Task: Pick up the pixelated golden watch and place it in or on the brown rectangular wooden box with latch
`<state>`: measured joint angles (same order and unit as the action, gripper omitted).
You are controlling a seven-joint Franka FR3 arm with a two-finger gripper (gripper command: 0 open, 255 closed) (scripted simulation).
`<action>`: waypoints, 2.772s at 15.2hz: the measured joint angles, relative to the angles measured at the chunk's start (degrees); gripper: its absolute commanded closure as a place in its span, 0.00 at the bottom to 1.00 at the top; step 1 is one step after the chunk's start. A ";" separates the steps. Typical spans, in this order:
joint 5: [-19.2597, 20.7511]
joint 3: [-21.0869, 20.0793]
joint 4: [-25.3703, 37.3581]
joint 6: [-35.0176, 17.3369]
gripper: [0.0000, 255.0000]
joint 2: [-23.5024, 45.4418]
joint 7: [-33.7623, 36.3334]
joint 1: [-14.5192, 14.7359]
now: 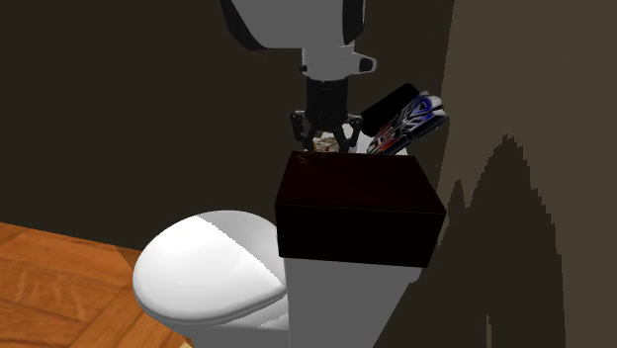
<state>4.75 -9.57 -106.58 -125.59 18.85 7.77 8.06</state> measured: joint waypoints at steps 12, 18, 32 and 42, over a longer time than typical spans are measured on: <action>-0.78 -0.27 2.93 5.88 1.00 -2.95 -0.60 -0.19; -1.17 -0.38 5.54 9.94 1.00 -4.42 -0.90 -0.25; -1.68 -0.55 13.95 20.20 1.00 -6.30 -1.37 -0.22; -4.20 0.77 -0.46 19.64 1.00 -20.43 -5.51 -2.65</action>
<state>0.55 -8.80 -107.04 -105.95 -1.58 2.26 5.41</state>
